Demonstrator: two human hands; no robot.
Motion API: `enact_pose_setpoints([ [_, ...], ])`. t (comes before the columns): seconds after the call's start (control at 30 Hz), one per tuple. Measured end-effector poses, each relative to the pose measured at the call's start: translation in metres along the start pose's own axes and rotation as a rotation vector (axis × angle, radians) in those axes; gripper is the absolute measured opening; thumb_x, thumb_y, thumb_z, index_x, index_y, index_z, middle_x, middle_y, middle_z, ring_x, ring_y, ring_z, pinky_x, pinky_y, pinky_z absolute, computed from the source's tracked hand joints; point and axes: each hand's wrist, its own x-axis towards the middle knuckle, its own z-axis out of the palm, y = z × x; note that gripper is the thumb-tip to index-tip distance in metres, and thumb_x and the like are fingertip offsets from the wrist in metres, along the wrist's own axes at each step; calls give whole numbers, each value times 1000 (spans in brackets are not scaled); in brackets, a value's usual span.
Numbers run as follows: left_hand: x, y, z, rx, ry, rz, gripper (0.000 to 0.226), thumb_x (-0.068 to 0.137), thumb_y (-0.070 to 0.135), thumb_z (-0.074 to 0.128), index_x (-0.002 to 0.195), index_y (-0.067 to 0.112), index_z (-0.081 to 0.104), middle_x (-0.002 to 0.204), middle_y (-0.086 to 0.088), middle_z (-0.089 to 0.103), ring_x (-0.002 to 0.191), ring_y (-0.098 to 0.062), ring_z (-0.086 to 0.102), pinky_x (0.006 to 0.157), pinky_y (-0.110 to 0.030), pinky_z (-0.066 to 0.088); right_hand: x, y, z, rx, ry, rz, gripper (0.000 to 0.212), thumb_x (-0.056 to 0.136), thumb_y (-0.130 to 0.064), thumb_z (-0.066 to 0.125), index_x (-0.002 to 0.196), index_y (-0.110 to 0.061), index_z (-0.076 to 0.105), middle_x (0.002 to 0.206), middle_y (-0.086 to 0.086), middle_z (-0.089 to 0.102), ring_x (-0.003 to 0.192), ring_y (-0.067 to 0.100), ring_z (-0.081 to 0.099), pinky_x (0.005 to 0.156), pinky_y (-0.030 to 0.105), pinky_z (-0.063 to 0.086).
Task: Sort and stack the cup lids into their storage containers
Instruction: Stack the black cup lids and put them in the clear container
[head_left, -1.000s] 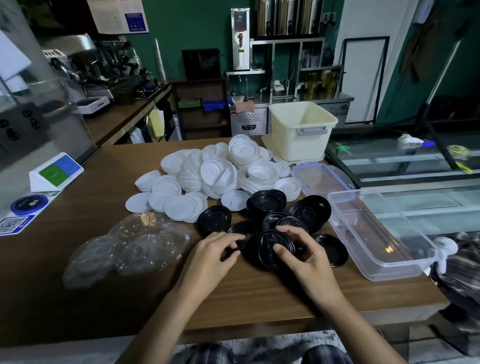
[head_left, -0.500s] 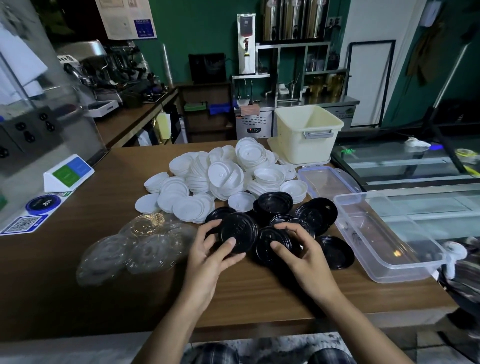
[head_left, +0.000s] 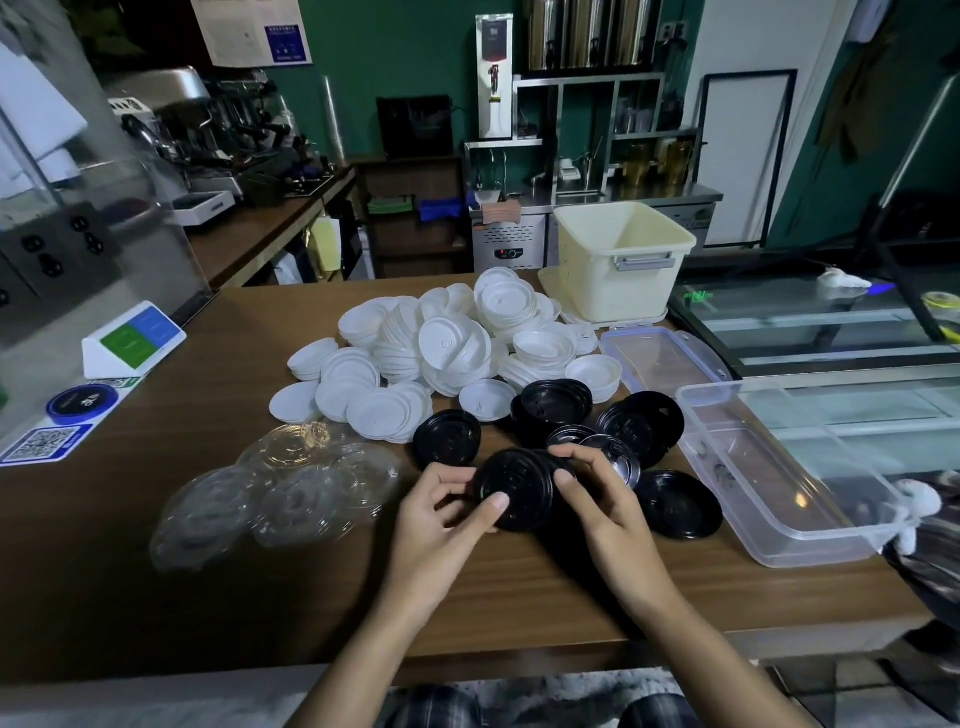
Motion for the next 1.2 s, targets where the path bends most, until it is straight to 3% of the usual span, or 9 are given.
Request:
enact_pose_setpoints([
  [0.1,-2,-4,4,119,-7,15,38,74,30,92,97,16,65,94,-5,73,78,-17,73,71,-39,60,-2,-4,1,5,-39,-13,21,102,-21,64,123,-18,69,122,-4,73,122,11,64,106,18,44],
  [0.3,-4,-7,4,267,6,68,34,78,51,86,89,27,66,82,1,74,82,-16,72,76,-32,58,-2,-2,1,-25,-48,-48,29,97,-4,73,124,-14,69,120,0,74,118,14,67,102,17,46],
  [0.4,0,2,5,169,-44,71,26,87,39,78,103,21,71,99,4,76,100,-12,72,85,-19,53,-3,-3,-1,1,-62,-52,31,97,-2,72,125,-14,68,119,0,74,116,12,67,101,16,46],
  [0.53,8,5,4,117,-137,13,42,86,36,74,125,20,73,121,7,77,119,-9,68,104,-25,51,-4,-4,-2,26,-69,-38,34,96,-1,72,127,-13,67,117,1,75,114,11,67,98,15,47],
  [0.73,10,2,5,125,-176,53,18,97,11,70,114,13,76,111,2,79,110,-13,73,94,-21,53,-2,1,-5,34,-98,-27,32,96,-4,74,126,-13,69,118,7,75,116,22,68,103,29,52],
  [0.87,8,5,6,194,-147,89,17,97,16,71,111,22,78,109,7,79,106,-11,74,95,-25,56,-2,1,-5,33,-88,-42,30,96,-4,74,124,-13,69,118,4,75,116,18,68,101,23,51],
  [0.97,15,12,-6,460,-83,296,21,98,31,68,112,20,80,109,13,77,104,-5,72,91,-19,54,-2,2,-5,12,-58,-54,29,95,-2,74,121,-13,70,118,1,75,114,12,68,100,19,48],
  [1.07,36,11,-23,782,-12,521,23,97,18,73,119,14,77,115,7,75,108,-7,69,95,-25,54,0,4,-5,6,-35,-50,28,94,-3,75,120,-14,71,118,-1,75,115,11,67,103,21,48],
  [1.2,51,6,-26,1169,-122,495,37,91,7,75,127,16,73,109,-2,77,101,-24,70,86,-42,59,0,4,-5,23,-29,-32,28,94,-3,76,119,-14,72,116,0,75,112,10,68,100,20,49],
])
